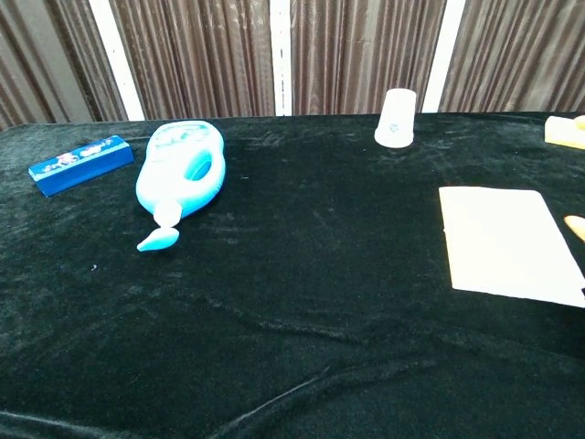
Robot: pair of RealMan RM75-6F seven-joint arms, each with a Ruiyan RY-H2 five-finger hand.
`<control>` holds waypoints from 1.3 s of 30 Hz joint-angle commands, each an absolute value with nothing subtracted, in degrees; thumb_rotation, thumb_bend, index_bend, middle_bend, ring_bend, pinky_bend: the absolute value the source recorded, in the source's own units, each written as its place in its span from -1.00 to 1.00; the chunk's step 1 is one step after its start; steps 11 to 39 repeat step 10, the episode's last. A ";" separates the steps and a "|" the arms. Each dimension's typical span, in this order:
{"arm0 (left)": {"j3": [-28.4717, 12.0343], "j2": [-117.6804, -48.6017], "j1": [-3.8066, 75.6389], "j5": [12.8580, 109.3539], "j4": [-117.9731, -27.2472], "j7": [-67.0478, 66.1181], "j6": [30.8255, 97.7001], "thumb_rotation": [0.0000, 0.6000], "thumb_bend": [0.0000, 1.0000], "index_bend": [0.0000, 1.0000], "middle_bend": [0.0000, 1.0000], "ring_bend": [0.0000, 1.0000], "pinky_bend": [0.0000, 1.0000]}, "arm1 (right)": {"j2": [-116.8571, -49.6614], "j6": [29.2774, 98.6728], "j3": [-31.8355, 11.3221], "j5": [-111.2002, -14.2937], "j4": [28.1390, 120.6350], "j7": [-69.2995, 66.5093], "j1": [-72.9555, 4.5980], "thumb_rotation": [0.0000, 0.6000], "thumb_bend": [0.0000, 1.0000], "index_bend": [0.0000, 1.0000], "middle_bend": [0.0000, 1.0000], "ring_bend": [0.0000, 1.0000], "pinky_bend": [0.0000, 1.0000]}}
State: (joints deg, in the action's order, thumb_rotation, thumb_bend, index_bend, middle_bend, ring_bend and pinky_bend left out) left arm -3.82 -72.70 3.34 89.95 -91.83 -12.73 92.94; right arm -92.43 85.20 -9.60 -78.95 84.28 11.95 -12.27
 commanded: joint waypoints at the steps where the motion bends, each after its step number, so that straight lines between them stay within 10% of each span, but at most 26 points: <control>1: -3.73 -72.47 3.42 89.92 -91.48 -12.71 92.65 1.00 -0.54 -1.00 -1.00 -1.00 -1.00 | -82.62 82.98 -3.84 -86.79 85.49 10.01 -11.60 1.00 -0.56 -1.00 -1.00 -1.00 -1.00; 39: -2.78 -72.83 3.77 90.75 -90.84 -14.27 91.56 1.00 -0.58 -1.00 -1.00 -1.00 -1.00 | -75.68 86.86 -0.09 -92.04 87.74 11.97 -8.71 1.00 -0.60 -1.00 -1.00 -1.00 -1.00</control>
